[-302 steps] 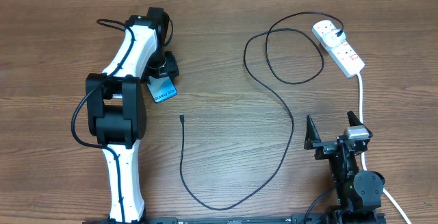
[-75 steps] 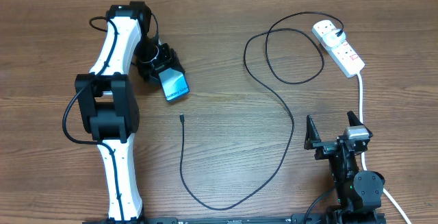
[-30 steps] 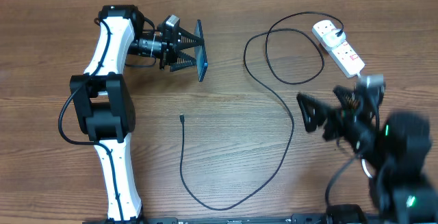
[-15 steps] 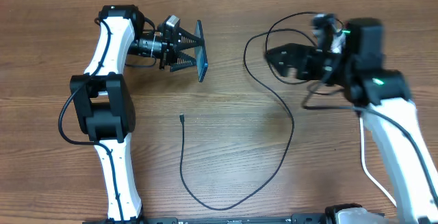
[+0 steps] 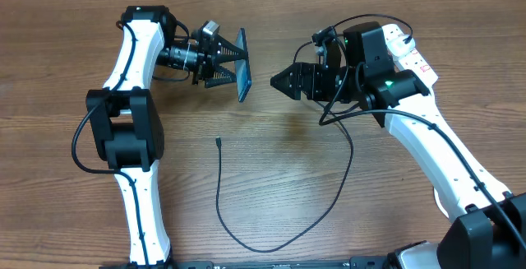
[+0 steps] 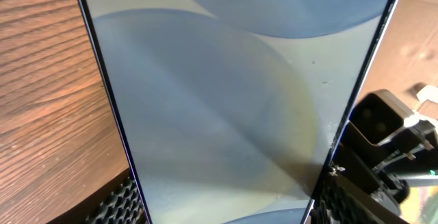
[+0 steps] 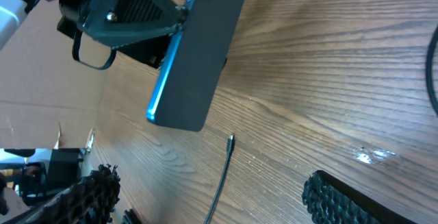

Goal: Plug charger to phone and switch on socket
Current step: 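Raise the phone and move the right gripper toward it, then grasp the phone's side edge with the right gripper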

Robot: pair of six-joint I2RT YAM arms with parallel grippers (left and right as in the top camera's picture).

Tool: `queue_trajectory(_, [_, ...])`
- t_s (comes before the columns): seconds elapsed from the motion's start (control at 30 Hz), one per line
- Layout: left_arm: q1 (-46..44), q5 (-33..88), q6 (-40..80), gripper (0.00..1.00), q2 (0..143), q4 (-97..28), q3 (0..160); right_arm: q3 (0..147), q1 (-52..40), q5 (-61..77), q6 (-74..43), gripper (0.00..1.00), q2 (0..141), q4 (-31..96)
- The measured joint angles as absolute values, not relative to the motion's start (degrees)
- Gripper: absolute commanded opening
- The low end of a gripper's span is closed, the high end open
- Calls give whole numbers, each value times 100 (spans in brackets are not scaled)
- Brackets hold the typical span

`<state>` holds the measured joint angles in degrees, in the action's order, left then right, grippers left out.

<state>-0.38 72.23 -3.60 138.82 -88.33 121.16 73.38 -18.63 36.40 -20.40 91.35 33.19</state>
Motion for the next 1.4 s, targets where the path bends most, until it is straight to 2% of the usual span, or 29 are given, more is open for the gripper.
queue_trajectory(0.33, [-121,6525,-292,63,13882,-8831,12116,7338,-2121,3531,-2410,87,9240,3367])
queue_trajectory(0.7, [-526,5905,-143,63,13882,-8812,12116,7336,-2274,3793,-2703,84,10186,3306])
queue_trajectory(0.93, [-707,5415,56,63,13882,-8744,12116,7336,-2298,3955,-2770,74,10294,3181])
queue_trajectory(1.23, [-790,5218,226,62,13885,-8724,12116,7336,-2298,3951,-3317,68,10294,3089])
queue_trajectory(1.4, [-790,5214,285,62,13885,-8724,12116,7336,-2335,3841,-3588,68,10300,3085])
